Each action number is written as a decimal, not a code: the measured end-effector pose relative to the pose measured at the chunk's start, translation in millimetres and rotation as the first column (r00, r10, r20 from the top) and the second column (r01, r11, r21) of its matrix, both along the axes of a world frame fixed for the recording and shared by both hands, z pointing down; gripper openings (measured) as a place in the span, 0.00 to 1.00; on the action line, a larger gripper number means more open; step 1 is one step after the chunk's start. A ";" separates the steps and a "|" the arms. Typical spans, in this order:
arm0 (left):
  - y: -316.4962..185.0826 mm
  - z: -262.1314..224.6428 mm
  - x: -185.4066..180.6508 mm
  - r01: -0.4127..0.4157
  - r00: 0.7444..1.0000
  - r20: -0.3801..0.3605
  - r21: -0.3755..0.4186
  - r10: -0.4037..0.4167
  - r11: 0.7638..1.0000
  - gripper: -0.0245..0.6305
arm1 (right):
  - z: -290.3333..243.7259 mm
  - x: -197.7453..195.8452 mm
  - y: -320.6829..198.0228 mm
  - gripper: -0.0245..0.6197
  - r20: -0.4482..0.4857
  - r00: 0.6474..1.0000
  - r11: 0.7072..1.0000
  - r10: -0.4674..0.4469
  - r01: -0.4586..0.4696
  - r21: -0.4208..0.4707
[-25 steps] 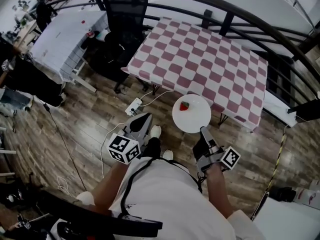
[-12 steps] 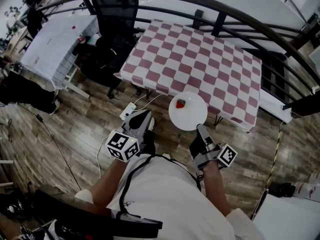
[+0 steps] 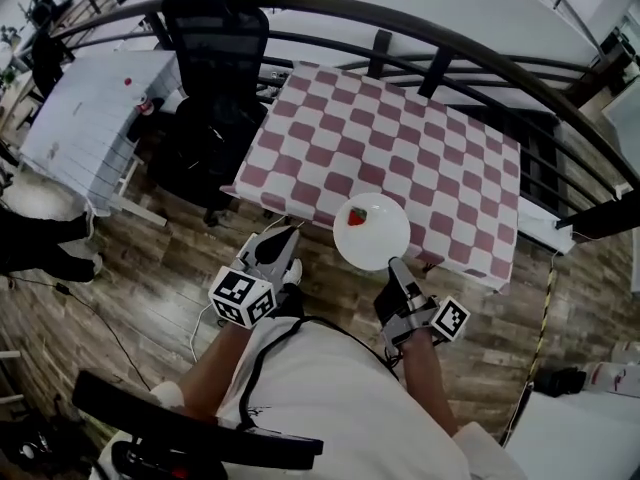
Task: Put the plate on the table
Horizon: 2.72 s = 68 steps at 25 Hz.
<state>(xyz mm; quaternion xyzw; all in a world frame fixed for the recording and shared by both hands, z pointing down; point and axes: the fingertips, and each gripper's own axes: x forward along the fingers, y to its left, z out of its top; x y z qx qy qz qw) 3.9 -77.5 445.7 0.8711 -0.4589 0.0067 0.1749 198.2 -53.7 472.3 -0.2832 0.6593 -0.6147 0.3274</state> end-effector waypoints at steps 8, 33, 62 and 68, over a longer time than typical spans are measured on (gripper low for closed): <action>-70.9 -17.3 -31.6 -0.056 0.998 -0.009 -0.013 0.055 0.998 0.05 | -27.6 -38.2 -65.7 0.07 0.000 0.999 0.999 0.038 -0.038 0.010; -267.6 17.6 -143.2 -0.115 0.993 -0.029 -0.056 0.113 0.992 0.05 | -15.4 -146.2 -256.7 0.07 -0.012 0.995 0.995 0.095 -0.095 0.006; -305.2 42.3 -127.4 0.241 0.970 -0.005 -0.117 -0.243 0.964 0.05 | 32.4 -145.7 -382.8 0.07 -0.025 0.960 0.960 -0.278 0.277 -0.029; -312.2 54.4 -130.2 0.283 0.959 0.024 -0.126 -0.282 0.951 0.05 | 67.2 -154.4 -414.2 0.07 -0.034 0.946 0.947 -0.321 0.320 -0.033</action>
